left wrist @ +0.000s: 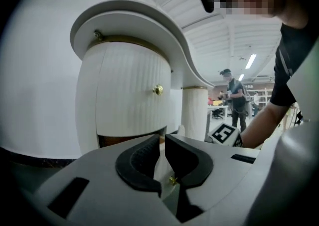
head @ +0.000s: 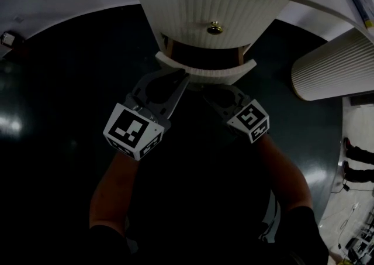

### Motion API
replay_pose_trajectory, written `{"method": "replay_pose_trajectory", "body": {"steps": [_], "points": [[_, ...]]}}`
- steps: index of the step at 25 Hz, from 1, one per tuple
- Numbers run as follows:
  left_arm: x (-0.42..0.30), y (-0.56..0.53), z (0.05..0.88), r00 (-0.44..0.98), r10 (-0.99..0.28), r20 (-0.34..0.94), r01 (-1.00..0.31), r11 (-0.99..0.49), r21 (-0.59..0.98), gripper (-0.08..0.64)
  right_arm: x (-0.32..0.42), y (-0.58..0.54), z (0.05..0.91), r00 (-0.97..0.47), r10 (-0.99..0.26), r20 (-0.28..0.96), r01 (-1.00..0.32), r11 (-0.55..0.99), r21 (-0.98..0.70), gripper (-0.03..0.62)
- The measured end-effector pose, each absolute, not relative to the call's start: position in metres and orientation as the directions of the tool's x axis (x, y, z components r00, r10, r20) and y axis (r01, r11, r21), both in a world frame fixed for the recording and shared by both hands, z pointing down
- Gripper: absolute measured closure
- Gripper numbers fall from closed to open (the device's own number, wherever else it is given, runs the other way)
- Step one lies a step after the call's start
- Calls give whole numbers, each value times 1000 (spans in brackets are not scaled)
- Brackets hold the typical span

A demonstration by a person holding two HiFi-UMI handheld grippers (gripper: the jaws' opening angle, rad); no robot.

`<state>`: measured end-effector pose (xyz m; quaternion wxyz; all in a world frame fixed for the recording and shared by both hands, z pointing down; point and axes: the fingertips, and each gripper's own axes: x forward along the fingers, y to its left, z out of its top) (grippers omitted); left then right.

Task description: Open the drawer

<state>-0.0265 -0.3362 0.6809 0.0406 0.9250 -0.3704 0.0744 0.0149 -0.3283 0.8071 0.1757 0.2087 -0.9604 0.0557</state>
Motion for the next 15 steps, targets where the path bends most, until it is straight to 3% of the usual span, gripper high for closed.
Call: {"method": "replay_pose_trajectory", "body": {"steps": [8, 15], "points": [[-13, -299, 709, 762, -596, 254, -610, -792, -29, 495, 18, -307, 808, -859, -332, 389, -367, 930, -17, 552], [-24, -272, 666, 766, -627, 144, -634, -773, 8, 485, 19, -274, 809, -851, -327, 411, -373, 927, -34, 552]]}}
